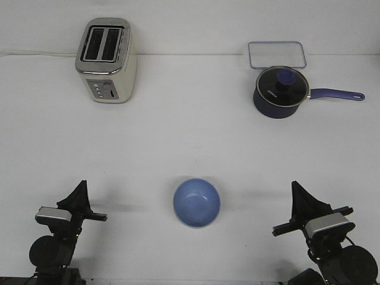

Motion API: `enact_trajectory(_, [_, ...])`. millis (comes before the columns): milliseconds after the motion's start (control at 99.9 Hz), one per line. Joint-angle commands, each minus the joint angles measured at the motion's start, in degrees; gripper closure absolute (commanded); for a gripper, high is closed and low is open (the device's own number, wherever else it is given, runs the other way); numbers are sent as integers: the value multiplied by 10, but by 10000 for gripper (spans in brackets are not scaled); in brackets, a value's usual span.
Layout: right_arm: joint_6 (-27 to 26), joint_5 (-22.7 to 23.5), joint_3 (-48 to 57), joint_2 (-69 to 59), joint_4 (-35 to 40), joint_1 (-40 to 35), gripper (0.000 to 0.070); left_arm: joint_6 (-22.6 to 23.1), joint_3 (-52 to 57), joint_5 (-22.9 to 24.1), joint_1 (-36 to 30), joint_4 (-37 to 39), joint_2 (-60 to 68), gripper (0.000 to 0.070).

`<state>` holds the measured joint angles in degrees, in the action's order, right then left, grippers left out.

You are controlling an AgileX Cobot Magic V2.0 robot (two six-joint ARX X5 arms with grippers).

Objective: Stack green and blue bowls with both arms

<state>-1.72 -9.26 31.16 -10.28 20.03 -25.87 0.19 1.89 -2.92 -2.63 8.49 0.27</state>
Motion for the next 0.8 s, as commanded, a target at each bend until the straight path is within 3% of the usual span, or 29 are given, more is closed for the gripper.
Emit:
enact_trajectory(0, [9, -6, 4, 1, -7, -2, 691, 6, -11, 1, 0, 6, 0, 686])
enact_trajectory(80, [41, -38, 4, 1, -7, 13, 690, 6, -11, 1, 0, 6, 0, 686])
enact_trajectory(220, [66, -38, -17, 6, -9, 67, 691, 6, -11, 1, 0, 6, 0, 686])
enact_trajectory(300, [97, -20, -50, 10, -39, 112, 691, 6, -11, 1, 0, 6, 0, 686])
enact_trajectory(460, [147, 61, -150, 58, -109, 189, 691, 6, -11, 1, 0, 6, 0, 686])
enact_trajectory(791, [183, 83, -290, 102, -154, 224, 691, 6, -11, 1, 0, 5, 0, 686])
